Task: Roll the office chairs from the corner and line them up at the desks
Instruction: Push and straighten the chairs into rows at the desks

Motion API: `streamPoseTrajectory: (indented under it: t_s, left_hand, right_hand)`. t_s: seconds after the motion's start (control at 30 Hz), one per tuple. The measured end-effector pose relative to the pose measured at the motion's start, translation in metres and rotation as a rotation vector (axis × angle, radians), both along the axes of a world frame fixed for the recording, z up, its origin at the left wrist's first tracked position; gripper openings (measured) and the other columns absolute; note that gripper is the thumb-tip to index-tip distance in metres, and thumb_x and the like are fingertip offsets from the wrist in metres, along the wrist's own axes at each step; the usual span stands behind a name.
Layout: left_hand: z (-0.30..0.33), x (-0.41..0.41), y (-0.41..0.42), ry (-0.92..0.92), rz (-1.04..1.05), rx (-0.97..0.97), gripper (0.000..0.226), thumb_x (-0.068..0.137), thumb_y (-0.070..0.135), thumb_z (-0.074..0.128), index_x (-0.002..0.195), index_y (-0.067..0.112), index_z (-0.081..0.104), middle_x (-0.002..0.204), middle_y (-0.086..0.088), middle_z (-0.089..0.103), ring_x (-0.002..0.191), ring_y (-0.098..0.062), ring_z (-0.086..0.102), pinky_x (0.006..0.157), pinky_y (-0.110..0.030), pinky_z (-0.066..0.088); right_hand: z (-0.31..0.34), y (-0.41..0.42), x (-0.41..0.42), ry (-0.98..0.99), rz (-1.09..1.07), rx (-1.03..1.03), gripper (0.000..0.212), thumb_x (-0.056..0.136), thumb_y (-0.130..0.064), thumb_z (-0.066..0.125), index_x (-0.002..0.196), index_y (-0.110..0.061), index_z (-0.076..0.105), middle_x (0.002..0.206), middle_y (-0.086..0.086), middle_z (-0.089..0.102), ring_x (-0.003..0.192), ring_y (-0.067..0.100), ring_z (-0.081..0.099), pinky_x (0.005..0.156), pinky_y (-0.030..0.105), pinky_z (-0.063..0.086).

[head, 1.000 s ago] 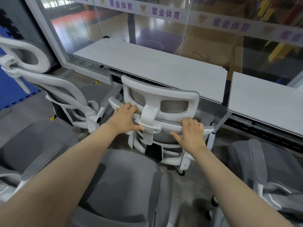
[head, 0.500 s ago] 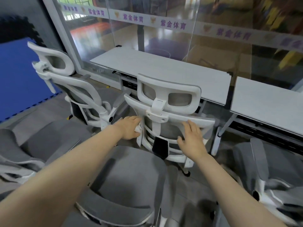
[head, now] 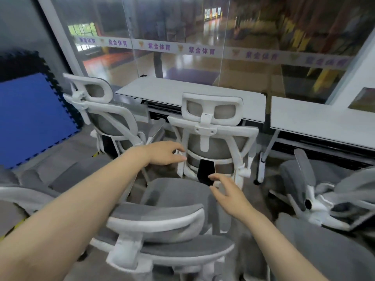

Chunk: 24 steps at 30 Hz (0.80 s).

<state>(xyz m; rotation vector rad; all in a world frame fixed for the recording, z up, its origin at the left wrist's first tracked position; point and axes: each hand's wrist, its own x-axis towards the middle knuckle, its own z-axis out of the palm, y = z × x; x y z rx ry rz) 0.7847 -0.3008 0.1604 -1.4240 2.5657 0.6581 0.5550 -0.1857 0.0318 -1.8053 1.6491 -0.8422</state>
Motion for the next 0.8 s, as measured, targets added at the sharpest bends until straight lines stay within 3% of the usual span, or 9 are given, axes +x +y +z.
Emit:
streamPoseTrajectory:
  t_s: [0.17, 0.27, 0.33, 0.43, 0.47, 0.53, 0.63, 0.8]
  left_hand:
    - [0.026, 0.015, 0.089, 0.094, -0.081, 0.159, 0.045, 0.096, 0.056, 0.037, 0.129, 0.028, 0.053, 0.126, 0.016, 0.052, 0.120, -0.006, 0.046, 0.094, -0.022, 0.030]
    - [0.026, 0.018, 0.132, 0.065, -0.157, 0.190, 0.037, 0.093, 0.065, 0.033, 0.102, 0.038, 0.056, 0.101, 0.021, 0.055, 0.101, -0.006, 0.051, 0.088, -0.025, 0.035]
    - [0.023, 0.020, 0.153, 0.026, -0.176, 0.158, 0.036, 0.088, 0.070, 0.037, 0.088, 0.038, 0.053, 0.087, 0.021, 0.055, 0.087, -0.004, 0.053, 0.080, -0.027, 0.040]
    - [0.012, 0.023, 0.175, -0.050, -0.144, -0.014, 0.045, 0.074, 0.075, 0.049, 0.090, 0.033, 0.051, 0.085, 0.015, 0.059, 0.081, -0.009, 0.057, 0.067, -0.030, 0.043]
    - [0.007, 0.023, 0.182, -0.064, -0.135, -0.093, 0.044, 0.073, 0.072, 0.052, 0.089, 0.032, 0.049, 0.083, 0.014, 0.058, 0.080, -0.011, 0.057, 0.062, -0.031, 0.041]
    - [-0.006, 0.024, 0.190, -0.073, -0.137, -0.291, 0.037, 0.076, 0.062, 0.055, 0.090, 0.029, 0.047, 0.080, 0.011, 0.057, 0.080, -0.016, 0.058, 0.059, -0.031, 0.038]
    - [-0.020, 0.025, 0.194, -0.078, -0.149, -0.529, 0.028, 0.078, 0.053, 0.054, 0.094, 0.029, 0.050, 0.081, 0.007, 0.061, 0.081, -0.020, 0.061, 0.061, -0.032, 0.040]
    - [-0.024, 0.027, 0.203, -0.088, -0.180, -0.665, 0.026, 0.083, 0.047, 0.048, 0.101, 0.031, 0.055, 0.080, 0.005, 0.063, 0.076, -0.020, 0.061, 0.054, -0.030, 0.031]
  right_hand:
    - [-0.015, 0.064, 0.030, -0.042, -0.063, 0.049, 0.016, 0.097, -0.037, 0.051, 0.112, -0.035, 0.055, 0.118, -0.012, 0.056, 0.114, 0.002, 0.046, 0.096, 0.026, 0.038]
    - [-0.025, 0.096, 0.045, -0.052, -0.059, 0.108, 0.012, 0.098, -0.038, 0.048, 0.108, -0.037, 0.055, 0.112, -0.014, 0.056, 0.108, 0.000, 0.047, 0.087, 0.021, 0.036]
    - [-0.034, 0.113, 0.052, 0.046, -0.053, 0.095, 0.016, 0.096, -0.043, 0.045, 0.098, -0.036, 0.059, 0.097, -0.014, 0.060, 0.096, 0.003, 0.052, 0.080, 0.024, 0.039]
    - [-0.041, 0.131, 0.053, 0.233, -0.038, -0.005, 0.039, 0.096, -0.050, 0.036, 0.064, -0.032, 0.048, 0.064, -0.009, 0.053, 0.066, 0.007, 0.048, 0.071, 0.029, 0.034]
    - [-0.038, 0.135, 0.052, 0.256, -0.022, -0.023, 0.040, 0.095, -0.055, 0.036, 0.065, -0.032, 0.050, 0.063, -0.009, 0.054, 0.066, 0.007, 0.048, 0.071, 0.028, 0.033]
    - [-0.035, 0.141, 0.050, 0.324, 0.034, -0.016, 0.044, 0.087, -0.070, 0.038, 0.086, -0.034, 0.063, 0.080, -0.013, 0.062, 0.080, 0.005, 0.053, 0.078, 0.026, 0.036]
    - [-0.034, 0.151, 0.049, 0.438, 0.108, 0.025, 0.076, 0.072, -0.088, 0.039, 0.118, -0.032, 0.061, 0.111, -0.014, 0.063, 0.106, 0.008, 0.052, 0.097, 0.025, 0.036]
    - [-0.036, 0.171, 0.057, 0.429, 0.074, 0.030, 0.076, 0.071, -0.086, 0.042, 0.121, -0.030, 0.058, 0.111, -0.012, 0.060, 0.108, 0.012, 0.050, 0.097, 0.023, 0.036]
